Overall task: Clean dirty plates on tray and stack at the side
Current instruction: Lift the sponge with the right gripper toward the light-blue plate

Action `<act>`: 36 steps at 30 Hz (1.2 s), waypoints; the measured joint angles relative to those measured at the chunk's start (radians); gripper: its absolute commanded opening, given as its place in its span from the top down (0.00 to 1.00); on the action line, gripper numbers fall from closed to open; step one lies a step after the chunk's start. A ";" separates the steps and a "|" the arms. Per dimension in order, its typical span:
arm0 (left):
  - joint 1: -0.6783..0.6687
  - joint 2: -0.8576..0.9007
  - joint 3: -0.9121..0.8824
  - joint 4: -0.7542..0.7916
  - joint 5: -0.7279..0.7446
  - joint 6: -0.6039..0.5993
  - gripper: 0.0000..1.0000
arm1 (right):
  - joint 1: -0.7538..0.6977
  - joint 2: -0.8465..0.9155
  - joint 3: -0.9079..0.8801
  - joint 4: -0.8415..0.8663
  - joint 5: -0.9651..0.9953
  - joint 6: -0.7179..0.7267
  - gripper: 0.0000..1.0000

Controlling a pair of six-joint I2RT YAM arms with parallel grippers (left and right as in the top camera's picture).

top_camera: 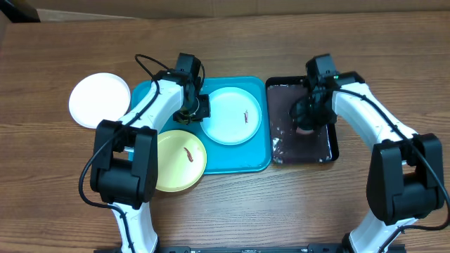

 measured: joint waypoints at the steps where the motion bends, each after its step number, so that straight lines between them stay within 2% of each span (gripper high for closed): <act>1: -0.003 0.000 0.000 0.000 0.000 -0.002 0.96 | 0.000 0.000 0.000 -0.002 0.001 0.000 0.96; 9: -0.005 0.000 0.000 -0.002 0.000 -0.010 0.96 | 0.000 0.002 0.109 -0.150 -0.039 0.000 0.96; 22: -0.006 0.000 0.000 -0.008 -0.035 -0.138 0.96 | 0.035 0.002 0.086 -0.097 -0.040 0.001 0.96; 30: -0.006 0.000 0.001 -0.017 -0.039 -0.150 0.96 | 0.050 0.002 0.108 -0.141 -0.013 0.013 0.96; 36: -0.005 0.000 0.001 -0.020 -0.042 -0.158 0.96 | 0.083 0.002 0.106 -0.089 0.037 0.024 0.96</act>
